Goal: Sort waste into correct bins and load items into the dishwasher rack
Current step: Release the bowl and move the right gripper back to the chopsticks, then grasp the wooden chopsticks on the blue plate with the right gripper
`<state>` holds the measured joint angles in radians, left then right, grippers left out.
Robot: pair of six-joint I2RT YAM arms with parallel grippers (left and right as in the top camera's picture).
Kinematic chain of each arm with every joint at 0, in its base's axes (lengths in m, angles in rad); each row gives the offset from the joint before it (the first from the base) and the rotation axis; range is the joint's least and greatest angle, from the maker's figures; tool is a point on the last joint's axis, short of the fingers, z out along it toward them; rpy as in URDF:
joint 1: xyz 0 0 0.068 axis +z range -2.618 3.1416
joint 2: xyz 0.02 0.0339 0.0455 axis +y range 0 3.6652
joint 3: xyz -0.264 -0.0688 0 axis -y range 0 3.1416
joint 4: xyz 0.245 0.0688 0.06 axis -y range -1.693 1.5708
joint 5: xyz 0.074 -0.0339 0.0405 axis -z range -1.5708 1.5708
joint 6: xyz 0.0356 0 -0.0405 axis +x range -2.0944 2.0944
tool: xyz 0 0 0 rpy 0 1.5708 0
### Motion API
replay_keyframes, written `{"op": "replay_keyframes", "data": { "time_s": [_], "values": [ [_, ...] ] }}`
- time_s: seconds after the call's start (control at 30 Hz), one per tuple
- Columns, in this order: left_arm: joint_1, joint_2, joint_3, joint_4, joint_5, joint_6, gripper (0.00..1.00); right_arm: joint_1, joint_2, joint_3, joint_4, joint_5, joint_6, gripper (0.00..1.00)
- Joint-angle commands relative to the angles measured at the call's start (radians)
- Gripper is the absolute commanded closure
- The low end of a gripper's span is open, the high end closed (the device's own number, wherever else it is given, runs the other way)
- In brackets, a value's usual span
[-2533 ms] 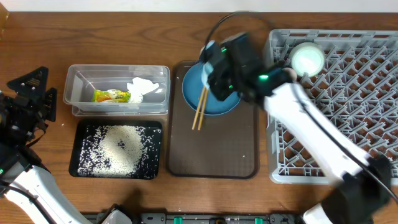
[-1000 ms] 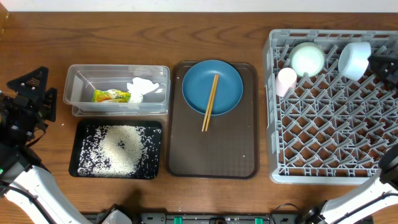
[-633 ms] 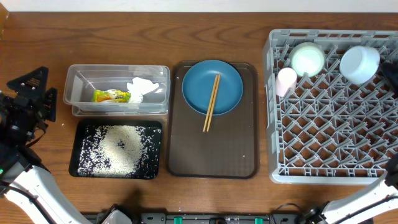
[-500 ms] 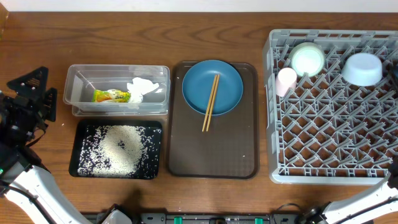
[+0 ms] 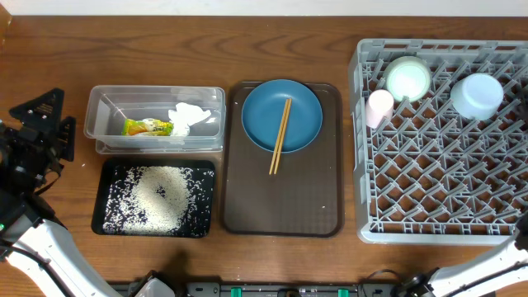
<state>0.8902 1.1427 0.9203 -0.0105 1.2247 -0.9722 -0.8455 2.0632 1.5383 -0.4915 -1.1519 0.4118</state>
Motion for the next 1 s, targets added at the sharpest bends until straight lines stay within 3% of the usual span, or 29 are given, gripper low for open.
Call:
{"op": "replay_keyframes", "data": {
  "time_s": [0.0, 0.17, 0.4, 0.5, 0.6, 0.7, 0.93, 0.97],
  "values": [
    [0.005, 0.0, 0.013, 0.004, 0.013, -0.002, 0.05, 0.136, -0.076, 0.005, -0.034, 0.068, -0.081, 0.56],
    [0.005, 0.0, 0.013, 0.004, 0.013, -0.002, 0.05, 0.377, -0.192, 0.005, -0.137, 0.308, -0.188, 0.55],
    [0.004, 0.0, 0.013, 0.004, 0.014, -0.002, 0.05, 0.854, -0.285, 0.005, -0.255, 0.761, -0.257, 0.52],
    [0.004, 0.0, 0.013, 0.004, 0.013, -0.002, 0.05, 1.055, -0.273, 0.005, -0.289, 0.969, -0.251, 0.43],
    [0.004, 0.0, 0.013, 0.004, 0.013, -0.002, 0.05, 1.207, -0.254, 0.005, -0.302, 1.128, -0.15, 0.32],
    [0.004, 0.0, 0.013, 0.004, 0.013, -0.002, 0.05, 1.309, -0.233, 0.005, -0.299, 1.205, -0.056, 0.01],
    [0.004, 0.0, 0.013, 0.004, 0.013, -0.002, 0.05, 1.418, -0.21, 0.004, -0.274, 1.207, 0.048, 0.02],
    [0.004, 0.0, 0.013, 0.004, 0.013, -0.002, 0.05, 1.425, -0.209, 0.004, -0.277, 1.211, 0.048, 0.14]
  ]
}}
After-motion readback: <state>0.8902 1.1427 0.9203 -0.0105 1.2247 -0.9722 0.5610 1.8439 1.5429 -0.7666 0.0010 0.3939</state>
